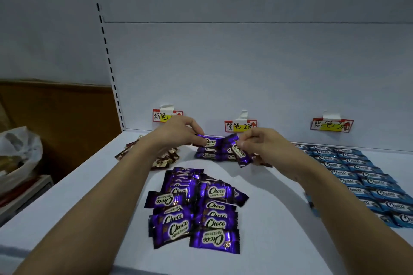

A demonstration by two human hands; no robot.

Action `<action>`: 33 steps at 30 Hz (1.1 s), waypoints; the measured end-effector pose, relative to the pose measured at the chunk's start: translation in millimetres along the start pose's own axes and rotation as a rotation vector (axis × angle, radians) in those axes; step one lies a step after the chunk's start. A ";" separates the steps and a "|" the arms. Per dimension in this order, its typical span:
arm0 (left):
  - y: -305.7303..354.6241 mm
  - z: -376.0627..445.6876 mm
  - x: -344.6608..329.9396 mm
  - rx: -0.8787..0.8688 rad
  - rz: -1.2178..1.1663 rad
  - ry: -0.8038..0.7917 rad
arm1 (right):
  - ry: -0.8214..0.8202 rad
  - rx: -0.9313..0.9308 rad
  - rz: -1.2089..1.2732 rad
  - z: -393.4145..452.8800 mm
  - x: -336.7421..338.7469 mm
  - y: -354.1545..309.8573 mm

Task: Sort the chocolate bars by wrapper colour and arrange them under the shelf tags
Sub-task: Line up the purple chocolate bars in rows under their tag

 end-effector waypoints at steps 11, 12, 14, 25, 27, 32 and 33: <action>-11.0 -6.5 -29.4 -0.129 0.327 -0.227 | -0.035 0.012 -0.492 5.8 -9.8 18.2; -11.3 -6.9 -29.5 -0.132 0.378 -0.215 | -0.019 0.032 -0.519 6.6 -10.6 16.6; -10.0 -8.5 -28.4 -0.139 0.438 -0.193 | -0.003 0.062 -0.551 6.8 -11.1 13.6; -1.4 -15.3 -36.9 -0.194 0.459 -0.217 | -0.041 0.128 -0.626 2.1 -18.4 6.9; -2.1 -14.1 -35.5 -0.195 0.454 -0.203 | 0.008 0.154 -0.620 3.5 -17.8 3.5; -3.0 -12.0 -36.8 -0.204 0.466 -0.194 | 0.019 0.167 -0.624 6.7 -24.5 5.0; -3.3 -11.5 -36.8 -0.205 0.463 -0.193 | 0.016 0.176 -0.631 7.3 -25.8 5.1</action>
Point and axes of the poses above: each hand's wrist, its own z-axis towards the middle knuckle, its own x-axis out of the back of the hand, y = z × x, the point moved 10 cm from there along z, towards the middle knuckle, and after that the axes turned 5 degrees about -x, right-handed, at the moved point
